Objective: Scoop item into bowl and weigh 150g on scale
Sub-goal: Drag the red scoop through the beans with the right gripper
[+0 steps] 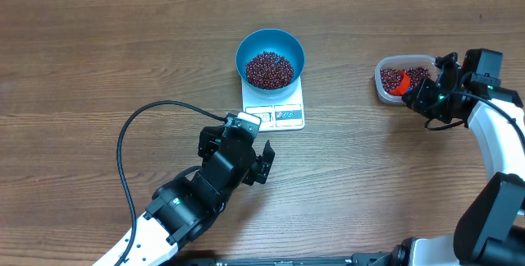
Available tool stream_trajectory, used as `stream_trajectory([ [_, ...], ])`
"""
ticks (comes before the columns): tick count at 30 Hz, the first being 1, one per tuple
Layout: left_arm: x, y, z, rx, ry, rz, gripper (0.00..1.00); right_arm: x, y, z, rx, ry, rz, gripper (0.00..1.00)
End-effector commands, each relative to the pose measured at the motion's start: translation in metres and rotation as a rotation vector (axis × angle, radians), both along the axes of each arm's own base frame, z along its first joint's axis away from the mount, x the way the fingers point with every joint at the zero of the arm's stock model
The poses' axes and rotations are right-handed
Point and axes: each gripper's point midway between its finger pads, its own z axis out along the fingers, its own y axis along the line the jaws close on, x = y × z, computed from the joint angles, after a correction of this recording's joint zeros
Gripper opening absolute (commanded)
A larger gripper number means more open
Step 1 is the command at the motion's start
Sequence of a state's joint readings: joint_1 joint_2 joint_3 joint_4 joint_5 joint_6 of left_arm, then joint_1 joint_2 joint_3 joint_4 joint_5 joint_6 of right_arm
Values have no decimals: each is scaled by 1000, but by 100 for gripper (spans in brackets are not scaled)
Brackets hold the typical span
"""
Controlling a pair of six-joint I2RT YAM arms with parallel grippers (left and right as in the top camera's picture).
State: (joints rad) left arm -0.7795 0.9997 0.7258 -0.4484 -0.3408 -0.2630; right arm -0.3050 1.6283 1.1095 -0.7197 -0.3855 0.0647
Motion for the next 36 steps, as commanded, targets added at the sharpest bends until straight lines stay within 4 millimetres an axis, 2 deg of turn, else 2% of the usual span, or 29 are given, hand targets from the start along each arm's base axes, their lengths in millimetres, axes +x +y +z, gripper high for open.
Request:
stream_trajectory([
  [1,-2,-1,-1,-10,5,1,100,0,0,-8,27,28,-23,4],
  [9,-2,-1,-1,-10,5,1,100,-2,7,-32,87,92,-10,4],
  [17,-2,-1,-1,-10,5,1,100,-4,0,-32,108,91,-33,4],
  [29,-2,-1,-1,-10,5,1,100,-3,-8,-12,294,9,-49,4],
  [36,-2,-1,-1,-10,5,1,100,-2,-10,8,426,-86,-23,4],
])
